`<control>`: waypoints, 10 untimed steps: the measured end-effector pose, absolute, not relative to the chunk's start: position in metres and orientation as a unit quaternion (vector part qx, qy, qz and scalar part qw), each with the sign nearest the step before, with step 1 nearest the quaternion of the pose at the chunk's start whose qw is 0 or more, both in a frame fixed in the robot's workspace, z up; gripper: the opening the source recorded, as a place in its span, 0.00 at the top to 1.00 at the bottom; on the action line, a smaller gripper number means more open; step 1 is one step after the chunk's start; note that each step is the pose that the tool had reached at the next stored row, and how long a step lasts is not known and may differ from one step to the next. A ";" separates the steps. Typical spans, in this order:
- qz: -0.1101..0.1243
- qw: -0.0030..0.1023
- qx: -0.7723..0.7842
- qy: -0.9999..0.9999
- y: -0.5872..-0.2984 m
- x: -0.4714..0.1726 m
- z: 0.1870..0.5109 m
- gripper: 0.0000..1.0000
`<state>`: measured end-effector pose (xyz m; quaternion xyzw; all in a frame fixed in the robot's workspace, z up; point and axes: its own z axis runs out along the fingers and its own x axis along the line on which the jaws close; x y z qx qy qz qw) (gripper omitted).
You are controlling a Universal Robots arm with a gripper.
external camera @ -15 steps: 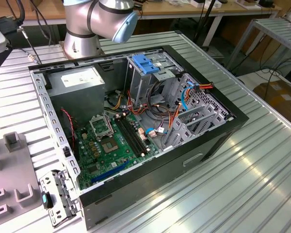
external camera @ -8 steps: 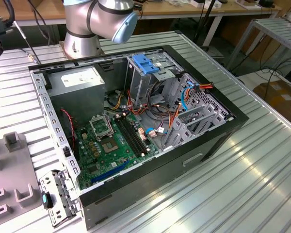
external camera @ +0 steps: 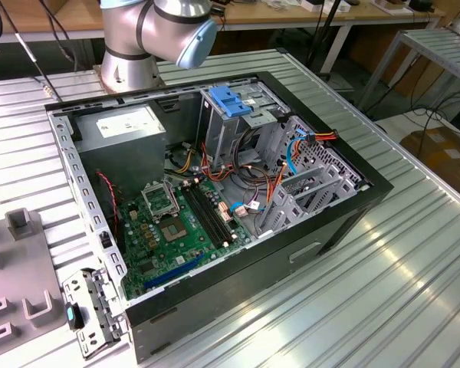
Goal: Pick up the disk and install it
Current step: 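Reach for the disk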
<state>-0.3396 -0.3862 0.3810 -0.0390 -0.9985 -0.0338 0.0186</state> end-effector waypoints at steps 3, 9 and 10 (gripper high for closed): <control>-0.034 0.019 -0.039 -0.998 -0.386 -0.343 0.381 0.89; -0.034 0.020 -0.039 -0.998 -0.386 -0.350 0.381 0.89; -0.034 0.020 -0.039 -0.998 -0.386 -0.351 0.381 0.89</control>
